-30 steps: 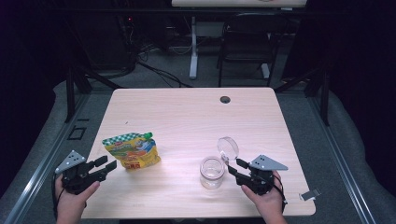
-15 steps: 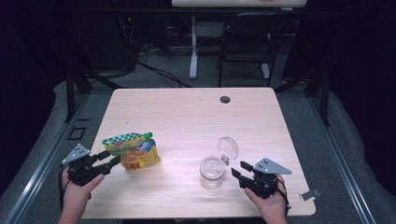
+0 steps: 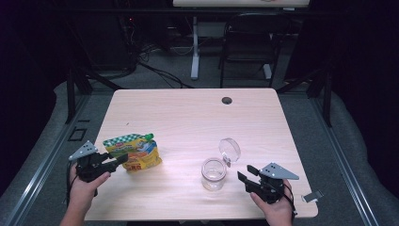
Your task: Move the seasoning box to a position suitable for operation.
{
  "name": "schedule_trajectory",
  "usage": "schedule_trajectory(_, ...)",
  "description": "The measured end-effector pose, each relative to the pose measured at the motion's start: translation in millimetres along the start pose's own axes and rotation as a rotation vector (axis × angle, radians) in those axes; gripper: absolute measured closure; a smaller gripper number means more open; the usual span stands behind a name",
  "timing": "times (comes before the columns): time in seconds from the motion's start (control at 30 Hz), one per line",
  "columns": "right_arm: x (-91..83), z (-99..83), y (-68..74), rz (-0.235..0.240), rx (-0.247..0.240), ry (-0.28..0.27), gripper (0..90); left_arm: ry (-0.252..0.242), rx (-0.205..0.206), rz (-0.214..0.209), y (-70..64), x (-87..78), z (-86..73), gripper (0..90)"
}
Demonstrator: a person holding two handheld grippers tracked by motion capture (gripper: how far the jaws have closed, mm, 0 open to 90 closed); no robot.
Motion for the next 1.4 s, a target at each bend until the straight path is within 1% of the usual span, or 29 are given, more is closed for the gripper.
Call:
schedule_trajectory(0.03, 0.0, 0.0, 0.0, 0.000, 0.000, 0.000, 52.2, -0.003, 0.003, 0.003, -1.1, 0.3, 0.3, 54.5)
schedule_trajectory(0.1, 0.8, -0.3, 0.3, 0.003, -0.003, 0.004, 52.0, -0.003, 0.012, 0.011, -3.5, -0.9, 0.7, 57.2)
schedule_trajectory(0.2, 1.4, -0.3, 0.3, 0.005, -0.003, 0.005, 52.0, -0.005, 0.016, 0.003, -5.4, -1.5, 0.5, 61.0)
schedule_trajectory(0.23, 1.7, -0.2, -0.1, 0.003, -0.003, 0.007, 52.0, 0.000, 0.022, 0.003, -6.7, -2.2, 0.5, 61.0)
schedule_trajectory(0.27, 2.1, 0.0, -0.8, 0.002, 0.004, 0.004, 52.0, -0.002, 0.029, 0.001, -8.1, -2.4, 0.4, 63.5)
schedule_trajectory(0.33, 2.2, 0.2, -1.5, 0.001, 0.003, 0.003, 52.0, 0.001, 0.028, 0.002, -12.3, -3.3, -0.3, 64.4)
schedule_trajectory(0.37, 2.6, 0.5, -2.5, 0.003, 0.005, 0.001, 52.0, 0.003, 0.030, -0.002, -16.5, -3.7, -0.7, 66.2)
schedule_trajectory(0.43, 2.7, 0.7, -2.7, 0.004, 0.007, 0.003, 52.0, 0.006, 0.034, -0.003, -18.5, -3.7, -0.6, 67.0)
schedule_trajectory(0.47, 3.3, 0.8, -3.2, 0.005, 0.007, 0.006, 52.0, 0.004, 0.034, -0.019, -22.2, -3.5, -0.2, 68.7)
schedule_trajectory(0.5, 3.8, 0.8, -3.4, 0.006, 0.008, 0.007, 52.0, 0.002, 0.037, -0.026, -23.8, -3.0, 0.0, 69.7)
schedule_trajectory(0.63, 5.1, 0.7, -3.0, 0.007, 0.011, 0.006, 52.0, 0.008, 0.038, -0.031, -27.4, -1.8, 0.4, 72.5)
schedule_trajectory(0.8, 5.5, 0.6, -3.2, 0.009, 0.009, 0.009, 52.0, 0.010, 0.034, -0.043, -29.5, -0.5, 0.9, 73.1)
schedule_trajectory(0.87, 5.2, 0.3, -3.9, 0.005, 0.011, 0.011, 51.9, 0.010, 0.015, -0.061, -28.7, 0.2, 0.9, 71.9)
schedule_trajectory(0.9, 5.0, 0.2, -4.0, 0.003, 0.012, 0.012, 51.9, 0.010, 0.015, -0.061, -28.7, 0.2, 0.9, 71.1)
schedule_trajectory(0.93, 4.9, 0.1, -4.1, 0.004, 0.012, 0.013, 51.9, 0.011, 0.001, -0.072, -28.0, 0.8, 1.0, 69.4)
schedule_trajectory(1.0, 4.8, -0.1, -4.2, 0.003, 0.011, 0.013, 51.9, 0.012, -0.002, -0.077, -28.0, 1.7, 1.6, 66.8)
schedule_trajectory(1.13, 4.7, -0.4, -4.4, 0.002, 0.012, 0.011, 51.8, 0.015, -0.008, -0.077, -26.7, 4.4, 2.0, 63.7)
schedule_trajectory(1.17, 4.6, -0.8, -4.0, -0.002, 0.013, 0.009, 51.8, 0.018, -0.022, -0.081, -25.0, 6.5, 1.7, 62.1)
schedule_trajectory(1.2, 4.6, -0.8, -4.0, -0.002, 0.013, 0.009, 51.8, 0.018, -0.022, -0.081, -25.0, 6.5, 1.7, 60.1)
schedule_trajectory(1.23, 4.0, -1.3, -3.9, -0.002, 0.014, 0.012, 51.7, 0.026, -0.036, -0.077, -22.9, 10.2, 1.0, 58.0)
schedule_trajectory(1.3, 3.2, -1.8, -3.9, -0.001, 0.015, 0.011, 51.6, 0.034, -0.041, -0.080, -21.5, 11.8, 0.5, 54.9)
schedule_trajectory(1.33, 2.9, -2.1, -4.2, -0.003, 0.013, 0.011, 51.6, 0.041, -0.047, -0.086, -20.2, 13.4, 0.0, 53.3)
schedule_trajectory(1.37, 2.3, -2.5, -4.3, -0.006, 0.015, 0.012, 51.6, 0.045, -0.063, -0.086, -18.2, 17.1, -1.1, 51.4)
schedule_trajectory(1.4, 2.0, -2.9, -4.3, -0.008, 0.020, 0.011, 51.6, 0.045, -0.063, -0.086, -18.2, 17.1, -1.1, 49.6)
Point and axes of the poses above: each handheld gripper's, and its own axes: x roughly forward along the jaws, z roughly out of its top, y roughly to its left, the point moved 2 cm from there along x, roughly forward along the jaws
